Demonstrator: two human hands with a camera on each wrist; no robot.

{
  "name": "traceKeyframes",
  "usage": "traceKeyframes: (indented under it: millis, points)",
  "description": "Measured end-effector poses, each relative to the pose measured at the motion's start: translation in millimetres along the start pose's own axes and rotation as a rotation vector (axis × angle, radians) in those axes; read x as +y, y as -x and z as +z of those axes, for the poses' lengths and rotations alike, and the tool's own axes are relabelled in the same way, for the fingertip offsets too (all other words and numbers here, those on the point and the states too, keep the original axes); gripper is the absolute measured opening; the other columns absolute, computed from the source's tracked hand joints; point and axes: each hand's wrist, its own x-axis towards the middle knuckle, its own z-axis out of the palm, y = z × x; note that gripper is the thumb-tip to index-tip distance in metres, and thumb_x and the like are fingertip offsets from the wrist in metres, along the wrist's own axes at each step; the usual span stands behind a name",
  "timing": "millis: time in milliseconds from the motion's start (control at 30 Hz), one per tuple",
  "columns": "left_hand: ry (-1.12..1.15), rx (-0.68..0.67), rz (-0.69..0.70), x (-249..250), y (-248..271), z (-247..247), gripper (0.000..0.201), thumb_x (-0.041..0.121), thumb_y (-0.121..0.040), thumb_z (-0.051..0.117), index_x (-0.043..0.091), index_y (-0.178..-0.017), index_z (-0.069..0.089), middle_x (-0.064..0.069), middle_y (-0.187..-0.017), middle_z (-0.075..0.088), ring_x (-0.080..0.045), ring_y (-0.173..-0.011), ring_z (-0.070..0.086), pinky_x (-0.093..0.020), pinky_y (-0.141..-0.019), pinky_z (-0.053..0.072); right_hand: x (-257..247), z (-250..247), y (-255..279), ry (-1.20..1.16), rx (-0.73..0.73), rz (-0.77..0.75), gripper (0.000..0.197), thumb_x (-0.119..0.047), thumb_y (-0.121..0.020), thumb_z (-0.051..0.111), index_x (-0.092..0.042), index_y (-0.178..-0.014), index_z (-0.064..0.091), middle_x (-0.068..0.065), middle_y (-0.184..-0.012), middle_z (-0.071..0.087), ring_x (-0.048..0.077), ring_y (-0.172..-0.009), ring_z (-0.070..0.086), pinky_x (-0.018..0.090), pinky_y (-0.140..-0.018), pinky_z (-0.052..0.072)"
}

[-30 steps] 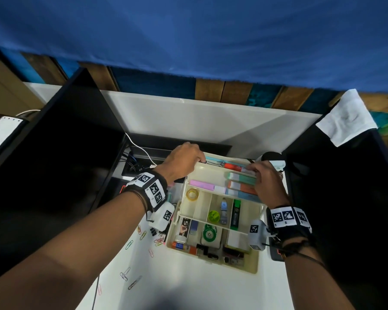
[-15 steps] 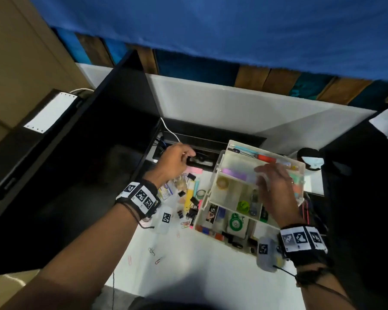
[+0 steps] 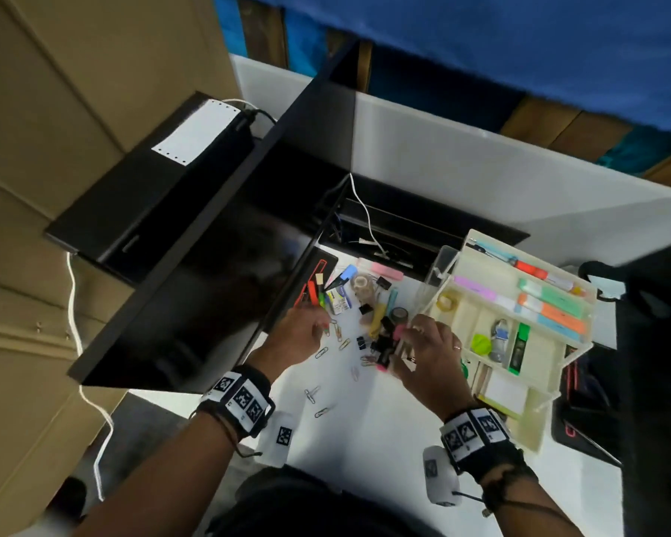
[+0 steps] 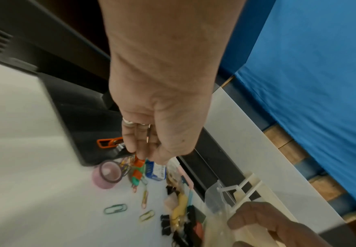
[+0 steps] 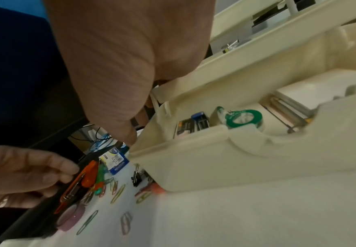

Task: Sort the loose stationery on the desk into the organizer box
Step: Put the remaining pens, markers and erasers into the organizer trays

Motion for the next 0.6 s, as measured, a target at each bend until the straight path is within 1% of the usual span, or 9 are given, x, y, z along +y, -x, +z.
traceKeyframes:
  millis: [100,133,200,233,300,400,500,567,600]
  points:
    - [0.038,-0.031,0.016,-15,20,4,0.025,0.006,-0.096,0.061,0.018,-0.112,0.075,0.006,-0.108,0.067,-0.011,-0.097,0.064,-0.026,-0.089,0.052,0,5,2,-0.062,0.032,-0.018,0.036,-0.037,-0.080,0.073,-0.019,-0.112,0.072,0.001,-0.121,0.051,0.028,-0.113,0.048,0.042,-0.098,0.042]
    - [0.045,-0.045,0.009,-20,25,5,0.024,0.006,-0.096,0.062,0.017,-0.114,0.075,0.006,-0.110,0.066,-0.012,-0.098,0.065,-0.025,-0.090,0.052,0,5,4,-0.066,0.027,-0.023,0.033,-0.035,-0.079,0.074,-0.018,-0.108,0.072,0.001,-0.120,0.051,0.028,-0.113,0.048,0.038,-0.098,0.040]
    - [0.042,-0.057,-0.009,-30,33,9,0.024,0.009,-0.096,0.065,0.017,-0.116,0.073,0.002,-0.117,0.066,-0.015,-0.103,0.066,-0.029,-0.093,0.054,-1,4,8,-0.051,0.022,-0.021,0.031,-0.028,-0.078,0.080,-0.018,-0.106,0.072,0.000,-0.120,0.050,0.027,-0.114,0.049,0.032,-0.095,0.037]
    - [0.035,-0.058,-0.015,-33,37,10,0.025,0.010,-0.095,0.066,0.018,-0.117,0.072,0.001,-0.119,0.064,-0.016,-0.106,0.065,-0.032,-0.095,0.054,-1,4,11,-0.035,0.023,-0.015,0.030,-0.026,-0.078,0.082,-0.018,-0.105,0.072,0.000,-0.121,0.050,0.026,-0.113,0.049,0.033,-0.095,0.036]
    - [-0.024,-0.033,0.009,-36,40,14,0.029,0.011,-0.092,0.069,0.021,-0.119,0.069,0.001,-0.121,0.058,-0.019,-0.111,0.059,-0.035,-0.097,0.053,-2,4,15,0.009,0.021,-0.007,0.029,-0.024,-0.077,0.083,-0.019,-0.103,0.072,0.001,-0.123,0.050,0.027,-0.114,0.050,0.038,-0.096,0.038]
    - [-0.115,0.030,0.063,-26,33,17,0.044,0.014,-0.088,0.071,0.026,-0.129,0.058,0.002,-0.129,0.044,-0.020,-0.116,0.046,-0.034,-0.097,0.049,-13,5,19,0.089,0.038,0.032,0.037,-0.025,-0.076,0.083,-0.020,-0.112,0.072,0.005,-0.128,0.050,0.032,-0.116,0.048,0.047,-0.096,0.039]
    - [-0.199,0.091,0.083,-6,13,16,0.065,0.029,-0.087,0.074,0.028,-0.143,0.041,-0.002,-0.150,0.029,-0.026,-0.131,0.036,-0.046,-0.106,0.047,-35,-1,14,0.073,0.118,0.078,0.039,-0.025,-0.082,0.079,-0.022,-0.119,0.068,0.006,-0.128,0.049,0.029,-0.115,0.044,0.047,-0.095,0.038]
    - [-0.211,0.077,0.032,0,-5,17,0.084,0.038,-0.088,0.075,0.030,-0.156,0.026,-0.007,-0.164,0.011,-0.037,-0.146,0.023,-0.057,-0.115,0.037,-50,-5,1,-0.029,0.126,0.070,0.036,-0.024,-0.085,0.077,-0.023,-0.119,0.067,0.000,-0.125,0.050,0.023,-0.114,0.044,0.044,-0.100,0.040]
    - [-0.208,0.066,0.002,1,-13,17,0.090,0.041,-0.089,0.074,0.031,-0.159,0.019,-0.007,-0.168,0.003,-0.042,-0.151,0.016,-0.061,-0.117,0.031,-57,-6,-8,-0.101,0.120,0.054,0.035,-0.022,-0.085,0.078,-0.021,-0.119,0.066,-0.001,-0.123,0.050,0.019,-0.113,0.046,0.043,-0.102,0.043]
